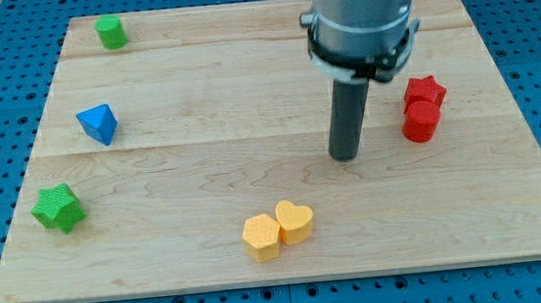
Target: Push the blue cube to the top center
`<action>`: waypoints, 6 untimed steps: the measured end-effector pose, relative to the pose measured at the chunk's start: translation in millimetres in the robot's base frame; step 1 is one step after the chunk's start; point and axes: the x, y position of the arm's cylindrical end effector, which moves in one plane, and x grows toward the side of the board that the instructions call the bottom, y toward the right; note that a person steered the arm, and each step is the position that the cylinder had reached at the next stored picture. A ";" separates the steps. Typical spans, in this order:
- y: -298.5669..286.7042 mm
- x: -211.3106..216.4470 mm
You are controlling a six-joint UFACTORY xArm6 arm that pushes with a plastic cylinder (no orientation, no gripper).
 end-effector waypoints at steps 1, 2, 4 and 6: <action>-13.8 -48.7; -24.8 -95.6; 89.4 -172.5; 111.2 -230.8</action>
